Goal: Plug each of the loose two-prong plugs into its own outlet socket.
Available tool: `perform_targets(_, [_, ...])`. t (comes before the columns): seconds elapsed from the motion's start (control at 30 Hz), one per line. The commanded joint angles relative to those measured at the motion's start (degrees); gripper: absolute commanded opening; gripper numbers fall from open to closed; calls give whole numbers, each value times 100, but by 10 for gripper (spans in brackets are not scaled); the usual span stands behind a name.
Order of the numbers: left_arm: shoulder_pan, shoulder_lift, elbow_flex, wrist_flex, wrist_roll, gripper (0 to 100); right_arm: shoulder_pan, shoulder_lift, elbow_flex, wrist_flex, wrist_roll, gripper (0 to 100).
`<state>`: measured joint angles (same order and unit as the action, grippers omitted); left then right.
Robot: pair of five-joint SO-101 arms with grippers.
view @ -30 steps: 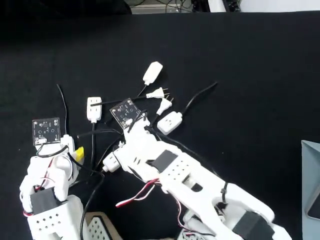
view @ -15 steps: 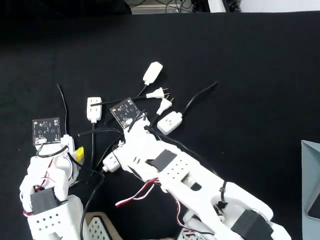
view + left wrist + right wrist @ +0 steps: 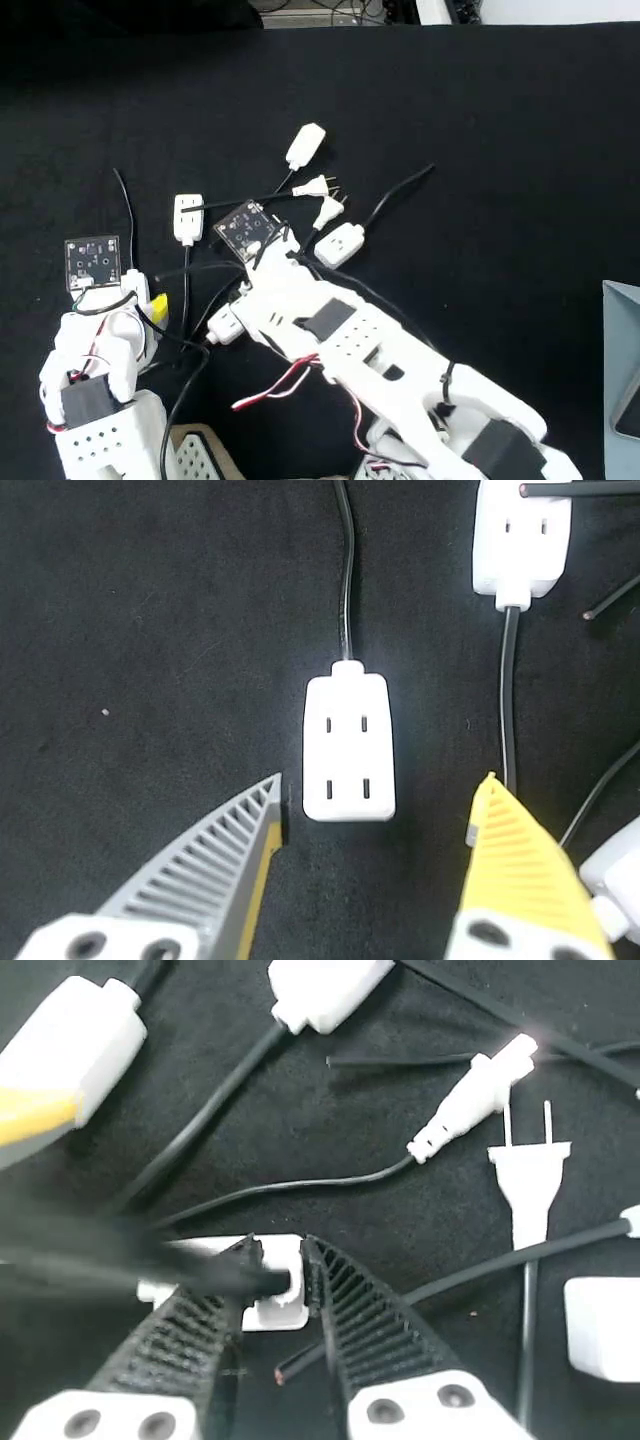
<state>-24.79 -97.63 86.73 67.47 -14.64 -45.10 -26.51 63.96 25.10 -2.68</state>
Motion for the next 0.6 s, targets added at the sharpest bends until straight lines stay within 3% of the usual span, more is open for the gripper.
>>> perform_targets(0.0, [-40, -35, 4, -88, 35, 295, 79, -22, 40, 18, 114, 11])
perform_targets(0.4, [-40, -35, 13, -88, 26, 295, -360, 699, -259, 35, 220, 11])
perform_targets(0.57, [-40, -35, 22, -88, 26, 295, -360, 1349, -910, 686, 220, 11])
